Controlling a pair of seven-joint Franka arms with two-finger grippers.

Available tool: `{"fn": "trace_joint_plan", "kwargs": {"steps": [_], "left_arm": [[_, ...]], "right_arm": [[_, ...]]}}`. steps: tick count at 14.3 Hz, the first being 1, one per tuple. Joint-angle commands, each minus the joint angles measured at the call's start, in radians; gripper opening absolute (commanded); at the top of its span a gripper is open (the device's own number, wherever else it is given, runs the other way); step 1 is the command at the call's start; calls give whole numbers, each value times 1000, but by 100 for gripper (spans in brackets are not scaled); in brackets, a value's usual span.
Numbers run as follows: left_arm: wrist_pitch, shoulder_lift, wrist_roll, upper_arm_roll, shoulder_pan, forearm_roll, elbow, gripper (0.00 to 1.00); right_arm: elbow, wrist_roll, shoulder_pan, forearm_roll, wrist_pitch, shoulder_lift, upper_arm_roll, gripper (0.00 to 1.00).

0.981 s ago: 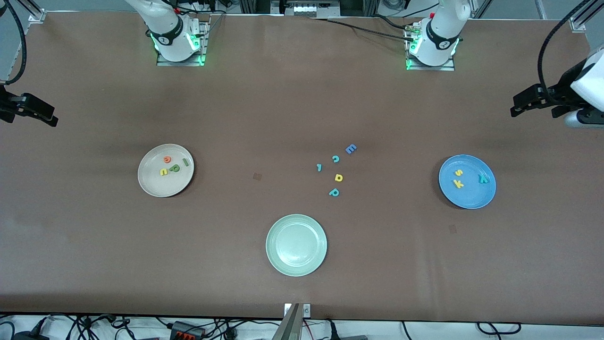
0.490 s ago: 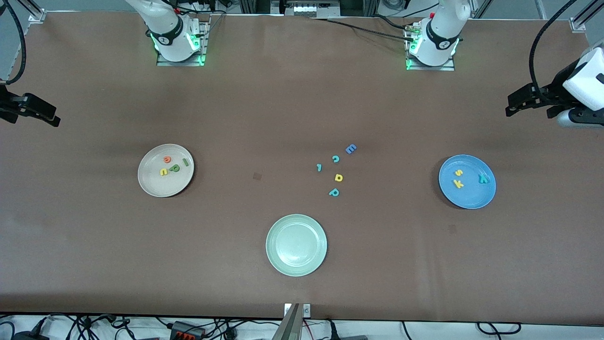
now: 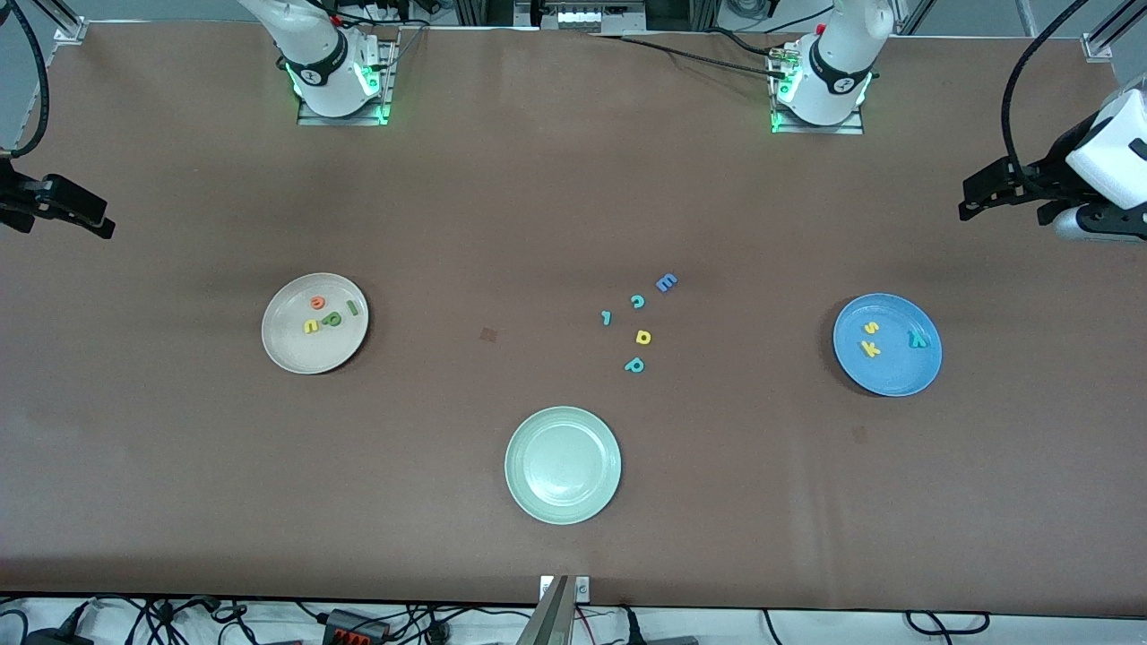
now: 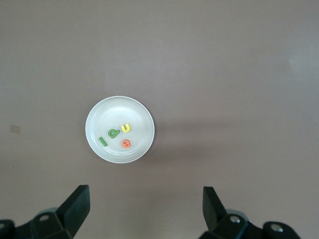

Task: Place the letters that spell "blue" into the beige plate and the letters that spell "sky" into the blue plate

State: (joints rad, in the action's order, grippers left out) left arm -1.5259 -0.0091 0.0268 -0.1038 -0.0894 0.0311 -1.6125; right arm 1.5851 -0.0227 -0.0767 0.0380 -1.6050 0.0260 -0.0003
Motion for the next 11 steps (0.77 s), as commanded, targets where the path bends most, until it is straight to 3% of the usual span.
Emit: {"fn": "trace_joint_plan", "kwargs": {"steps": [1,11], "left_arm": [[3,-9,34,3,-1,58,2,100],[-3,-5,88,10,-21,95,-4,100]], "right_arm": [[27,-23,-8,-10,8,-38,6,100],[33,-22,-9,-10,3,-32,6,100]]}}
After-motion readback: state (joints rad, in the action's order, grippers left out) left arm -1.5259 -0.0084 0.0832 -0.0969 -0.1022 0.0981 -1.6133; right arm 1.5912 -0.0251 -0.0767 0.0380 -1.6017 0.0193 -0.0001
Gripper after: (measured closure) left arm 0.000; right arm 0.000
